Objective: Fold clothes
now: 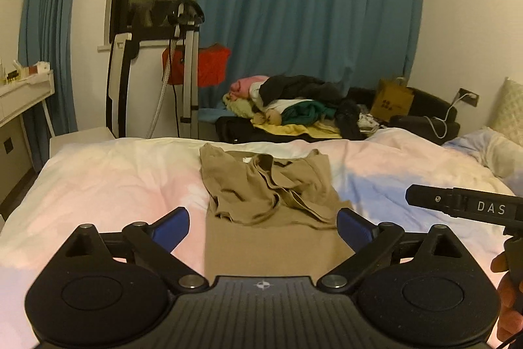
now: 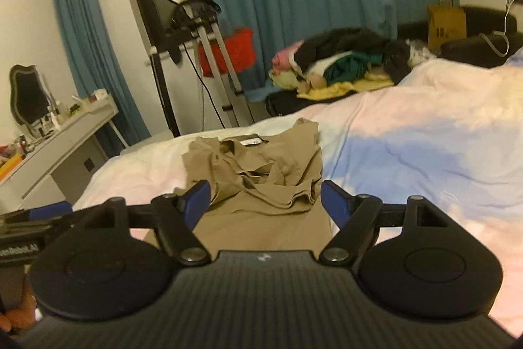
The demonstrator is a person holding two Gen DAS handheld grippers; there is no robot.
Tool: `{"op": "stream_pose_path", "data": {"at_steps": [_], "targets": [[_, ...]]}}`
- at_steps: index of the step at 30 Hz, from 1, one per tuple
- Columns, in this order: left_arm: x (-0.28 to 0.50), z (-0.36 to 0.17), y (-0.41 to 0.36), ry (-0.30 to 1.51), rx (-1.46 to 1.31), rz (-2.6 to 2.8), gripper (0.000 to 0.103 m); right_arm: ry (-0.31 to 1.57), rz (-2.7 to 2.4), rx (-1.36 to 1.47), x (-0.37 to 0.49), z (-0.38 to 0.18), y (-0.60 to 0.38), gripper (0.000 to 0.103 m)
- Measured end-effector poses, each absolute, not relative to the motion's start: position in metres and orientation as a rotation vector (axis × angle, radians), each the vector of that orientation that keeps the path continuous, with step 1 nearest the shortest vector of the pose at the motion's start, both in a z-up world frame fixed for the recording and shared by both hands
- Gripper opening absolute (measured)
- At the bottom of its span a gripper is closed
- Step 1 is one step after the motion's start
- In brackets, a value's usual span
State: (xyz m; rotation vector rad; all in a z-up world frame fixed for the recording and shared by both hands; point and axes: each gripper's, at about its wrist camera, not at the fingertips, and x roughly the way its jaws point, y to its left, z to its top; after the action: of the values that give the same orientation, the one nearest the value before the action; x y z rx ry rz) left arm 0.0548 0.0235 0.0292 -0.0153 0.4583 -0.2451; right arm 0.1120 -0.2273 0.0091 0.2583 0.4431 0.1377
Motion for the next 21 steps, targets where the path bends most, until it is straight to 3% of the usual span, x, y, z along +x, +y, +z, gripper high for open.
{"op": "stream_pose_path", "data": {"at_steps": [8,17,21], "targets": [[0.001,-0.008,0.019,0.383,-0.004,-0.259,0.102,0.417,0.182,0.306,0.079,-0.010,-0.227,0.076],[0.018,-0.023,0.020,0.436,-0.037,-0.209,0.102,0.397,0.160,0.278,0.084,-0.022,-0.231,0.076],[0.026,-0.028,0.029,0.492,-0.110,-0.215,0.102,0.473,0.177,0.414,0.092,-0.038,-0.241,0.076]]}}
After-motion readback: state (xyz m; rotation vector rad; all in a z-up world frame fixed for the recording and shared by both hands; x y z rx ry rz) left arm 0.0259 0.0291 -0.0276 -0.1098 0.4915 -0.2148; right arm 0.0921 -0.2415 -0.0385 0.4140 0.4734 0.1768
